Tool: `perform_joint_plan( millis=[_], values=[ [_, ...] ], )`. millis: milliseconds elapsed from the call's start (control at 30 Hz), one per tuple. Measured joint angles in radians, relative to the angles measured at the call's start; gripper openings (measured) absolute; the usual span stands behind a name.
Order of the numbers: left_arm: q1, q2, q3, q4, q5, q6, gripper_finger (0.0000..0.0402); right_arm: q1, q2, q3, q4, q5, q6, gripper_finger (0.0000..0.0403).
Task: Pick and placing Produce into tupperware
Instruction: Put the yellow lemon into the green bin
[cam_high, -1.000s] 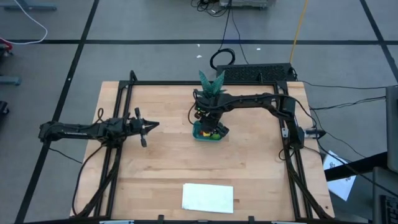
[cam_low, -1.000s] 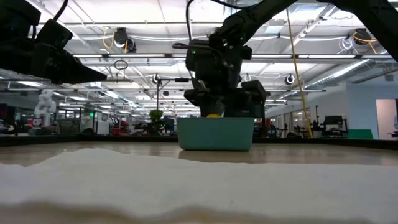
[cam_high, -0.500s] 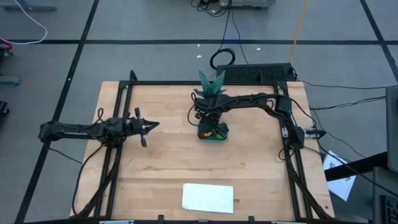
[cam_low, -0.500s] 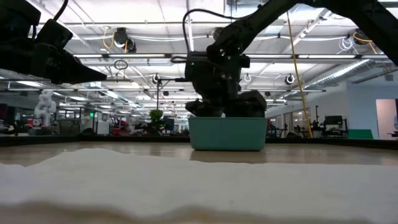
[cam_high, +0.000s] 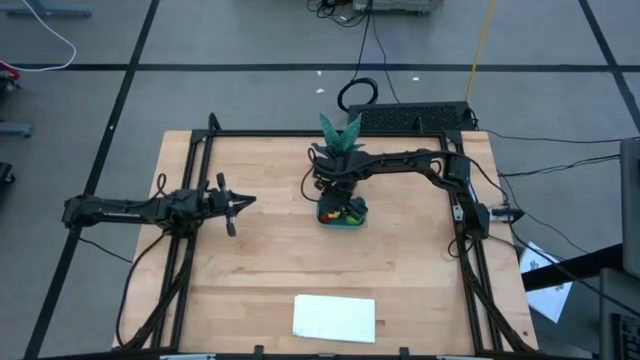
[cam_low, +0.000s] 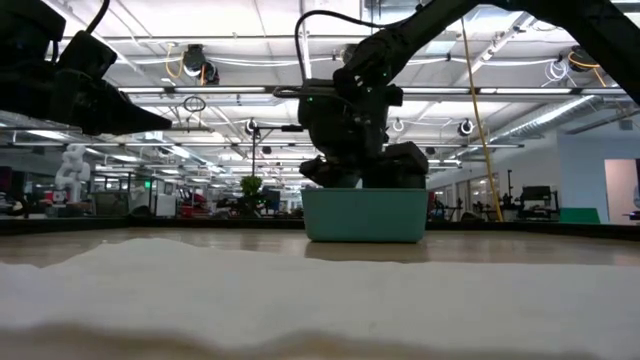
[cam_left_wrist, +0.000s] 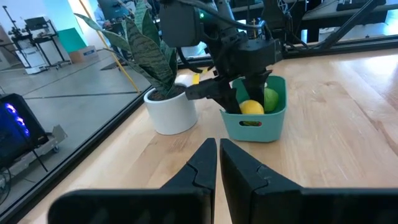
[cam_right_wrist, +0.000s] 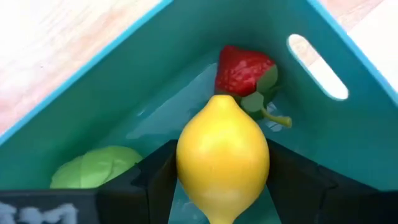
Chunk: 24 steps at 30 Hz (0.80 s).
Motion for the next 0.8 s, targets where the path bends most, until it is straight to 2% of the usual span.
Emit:
perform_joint_plan(
  millis=[167, 467, 800],
  values=[
    [0.000, 0.000, 0.000, 0.000, 0.000, -0.001, 0.0026, 0.000, 0.000, 0.000, -0.019, 0.042, 0.014, 0.0211],
    [0.000, 0.000, 0.000, 0.000, 0.000, -0.004, 0.0026, 0.000, 0.000, 0.000, -0.015, 0.053, 0.034, 0.0257],
    [0.000, 0.000, 0.000, -0.001, 0.000, -0.007, 0.0026, 0.004, -0.026, 0.000, -0.024, 0.128, 0.035, 0.0263]
  ],
)
